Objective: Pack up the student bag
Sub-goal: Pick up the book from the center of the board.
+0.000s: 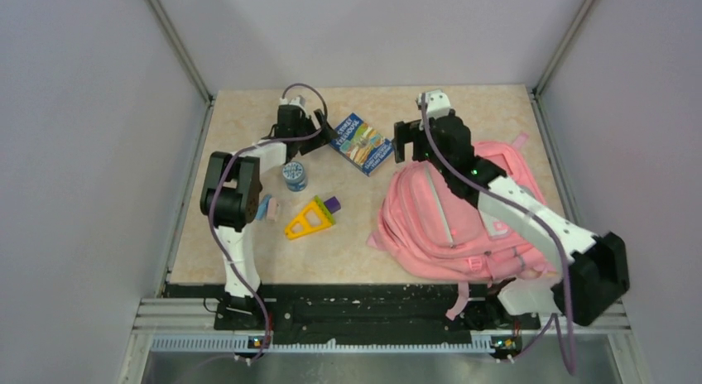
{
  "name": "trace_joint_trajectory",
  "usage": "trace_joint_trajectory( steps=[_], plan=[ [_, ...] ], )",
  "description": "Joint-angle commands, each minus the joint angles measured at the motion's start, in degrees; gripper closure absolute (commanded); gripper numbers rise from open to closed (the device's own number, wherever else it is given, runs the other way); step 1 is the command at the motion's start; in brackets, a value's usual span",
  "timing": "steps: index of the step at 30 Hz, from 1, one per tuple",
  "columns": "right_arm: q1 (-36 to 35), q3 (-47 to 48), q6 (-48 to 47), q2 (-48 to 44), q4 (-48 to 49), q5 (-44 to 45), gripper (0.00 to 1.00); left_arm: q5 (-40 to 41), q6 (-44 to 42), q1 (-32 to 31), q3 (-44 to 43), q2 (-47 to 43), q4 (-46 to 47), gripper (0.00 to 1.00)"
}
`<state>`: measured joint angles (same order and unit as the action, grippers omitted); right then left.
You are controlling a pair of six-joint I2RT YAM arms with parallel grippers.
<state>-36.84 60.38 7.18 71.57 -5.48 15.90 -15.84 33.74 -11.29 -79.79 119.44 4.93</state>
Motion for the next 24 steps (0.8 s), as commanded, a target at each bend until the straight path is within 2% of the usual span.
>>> trace_joint_trajectory(
  steps=[1, 5, 8, 12, 18, 24],
  plan=[
    [7.75, 11.22, -1.51, 14.16, -1.58, -18.61, 0.01, 1.8, 6.97, -0.99, 8.7, -6.55, 14.12, 0.14],
    [12.14, 24.68, -4.27, 30.94, -6.86, -24.8, 0.01, -2.39, 12.4, -2.21, 10.54, -4.57, 20.02, 0.15],
    [14.34, 32.51, -5.83, 40.46, -9.6, -30.06, 0.01, -6.58, 16.25, -2.48, 10.18, -1.47, 25.03, 0.25],
    [16.08, 43.34, -6.81, 51.1, -14.98, -34.71, 0.02, -6.87, 16.52, -3.15, 9.06, 0.4, 25.36, 0.25],
    [17.26, 52.97, -8.41, 60.32, -20.64, -41.38, 0.03, -4.46, 13.05, -3.88, 8.99, 0.07, 20.9, 0.24],
    [17.33, 60.41, -9.23, 66.93, -27.15, -46.74, 0.04, 2.21, 10.35, -4.56, 11.67, -2.59, 16.02, 0.2]
  ],
)
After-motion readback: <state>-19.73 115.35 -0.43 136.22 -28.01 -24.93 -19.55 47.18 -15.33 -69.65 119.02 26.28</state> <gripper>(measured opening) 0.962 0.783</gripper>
